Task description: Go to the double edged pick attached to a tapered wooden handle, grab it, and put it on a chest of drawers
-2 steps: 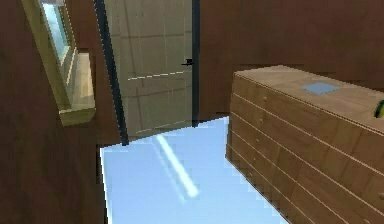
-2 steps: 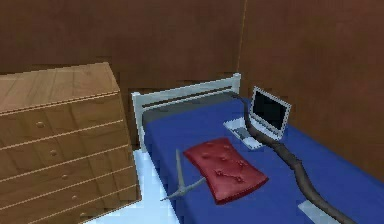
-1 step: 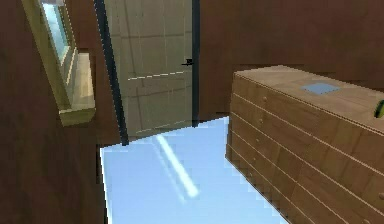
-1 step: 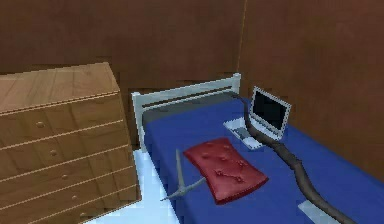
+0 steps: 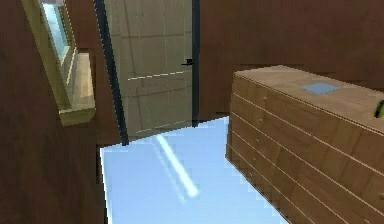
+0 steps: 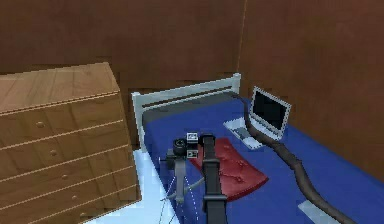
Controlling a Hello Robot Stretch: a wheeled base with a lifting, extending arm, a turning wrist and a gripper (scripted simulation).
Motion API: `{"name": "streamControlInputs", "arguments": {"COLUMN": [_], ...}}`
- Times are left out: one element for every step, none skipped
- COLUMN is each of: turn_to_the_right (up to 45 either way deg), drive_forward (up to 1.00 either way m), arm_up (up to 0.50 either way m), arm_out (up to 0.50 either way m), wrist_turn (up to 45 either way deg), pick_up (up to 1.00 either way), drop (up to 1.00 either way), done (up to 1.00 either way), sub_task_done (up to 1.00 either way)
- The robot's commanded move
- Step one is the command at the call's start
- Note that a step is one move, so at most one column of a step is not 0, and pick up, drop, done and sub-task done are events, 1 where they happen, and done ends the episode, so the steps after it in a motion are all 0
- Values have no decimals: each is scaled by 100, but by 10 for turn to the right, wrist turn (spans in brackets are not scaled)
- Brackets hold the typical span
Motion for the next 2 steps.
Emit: {"name": "streamControlInputs", "arguments": {"turn_to_the_right": [0,0], "drive_forward": [0,0], "arm_up": [0,0], "arm_out": [0,0], "wrist_turn": [450,450], "pick_up": [0,0], "drop": [0,0], "done": [0,0], "sub_task_done": [0,0]}}
